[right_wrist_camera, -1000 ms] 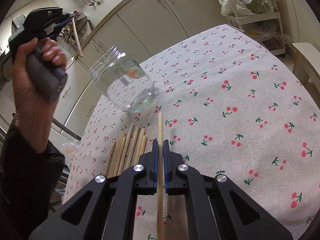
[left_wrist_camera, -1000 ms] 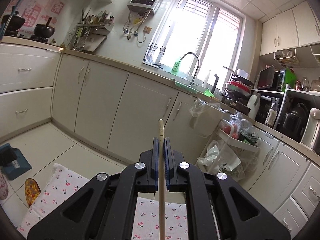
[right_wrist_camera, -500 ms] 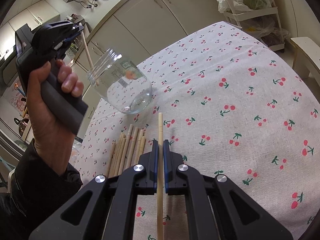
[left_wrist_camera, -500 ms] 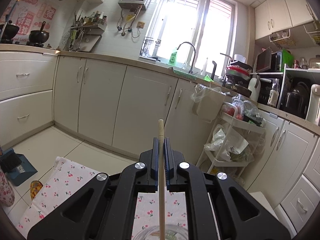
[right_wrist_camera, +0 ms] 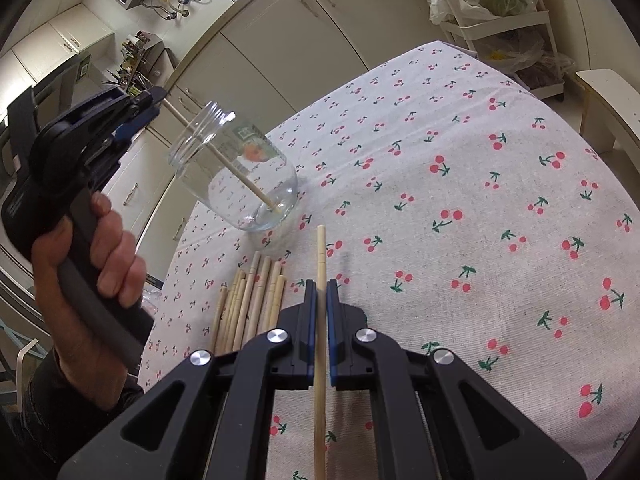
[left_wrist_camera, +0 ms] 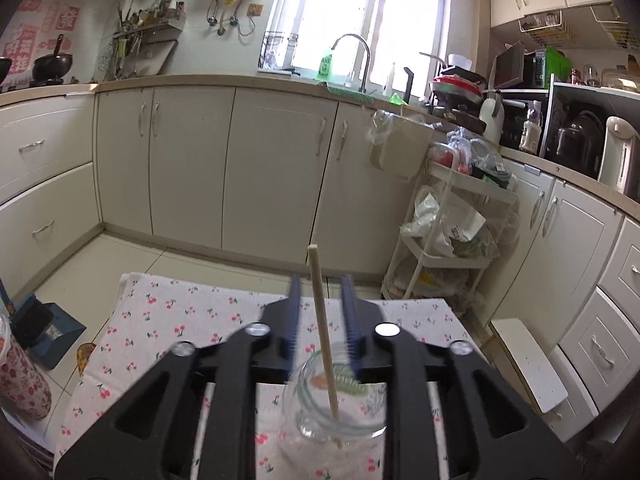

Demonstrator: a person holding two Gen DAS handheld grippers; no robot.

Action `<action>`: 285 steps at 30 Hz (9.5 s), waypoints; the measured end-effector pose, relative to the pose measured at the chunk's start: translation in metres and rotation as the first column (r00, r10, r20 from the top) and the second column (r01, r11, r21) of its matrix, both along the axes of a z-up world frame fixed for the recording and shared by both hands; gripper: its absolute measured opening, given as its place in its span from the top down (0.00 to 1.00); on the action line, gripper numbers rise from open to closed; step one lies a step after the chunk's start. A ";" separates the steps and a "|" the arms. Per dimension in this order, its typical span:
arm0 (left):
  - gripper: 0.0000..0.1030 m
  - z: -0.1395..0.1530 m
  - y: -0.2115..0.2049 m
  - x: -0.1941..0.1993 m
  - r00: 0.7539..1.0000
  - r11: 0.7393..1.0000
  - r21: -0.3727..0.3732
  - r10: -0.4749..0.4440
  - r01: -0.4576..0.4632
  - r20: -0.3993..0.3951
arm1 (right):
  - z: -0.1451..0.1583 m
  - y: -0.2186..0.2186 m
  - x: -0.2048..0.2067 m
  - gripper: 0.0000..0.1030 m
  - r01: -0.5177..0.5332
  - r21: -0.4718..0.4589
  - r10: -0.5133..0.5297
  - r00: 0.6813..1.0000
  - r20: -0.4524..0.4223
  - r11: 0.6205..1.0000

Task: Organize utensils

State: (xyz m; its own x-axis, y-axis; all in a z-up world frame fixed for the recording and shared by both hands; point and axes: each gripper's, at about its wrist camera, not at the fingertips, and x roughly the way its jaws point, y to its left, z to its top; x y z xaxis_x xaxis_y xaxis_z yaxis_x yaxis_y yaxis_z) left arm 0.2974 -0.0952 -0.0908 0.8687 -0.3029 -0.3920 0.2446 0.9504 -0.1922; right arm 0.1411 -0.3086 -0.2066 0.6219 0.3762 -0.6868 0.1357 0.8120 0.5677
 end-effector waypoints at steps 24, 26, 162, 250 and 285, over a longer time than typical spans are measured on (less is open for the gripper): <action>0.32 -0.087 0.115 -0.072 0.949 0.978 -0.081 0.164 -0.192 -0.270 | 0.154 0.029 0.151 0.94 0.192 0.026 -0.177 0.837 0.518 0.981; 0.32 -0.088 0.111 -0.069 0.947 0.978 -0.088 0.158 -0.189 -0.279 | 0.150 0.031 0.162 0.94 0.219 -0.001 -0.187 0.837 0.514 0.976; 0.96 0.089 0.024 -0.019 0.990 0.973 -0.228 -0.009 0.041 0.140 | -0.006 0.023 -0.003 0.94 -0.100 -0.132 0.096 0.995 -0.041 0.986; 0.26 -0.088 0.131 -0.084 0.959 0.971 -0.124 0.170 -0.202 -0.228 | 0.122 0.036 0.059 0.94 0.088 -0.127 -0.036 0.929 0.368 0.988; 0.26 -0.097 0.136 -0.079 0.960 0.961 -0.201 0.139 -0.190 -0.241 | 0.122 0.076 0.148 0.94 0.368 -0.228 -0.133 0.736 0.664 0.901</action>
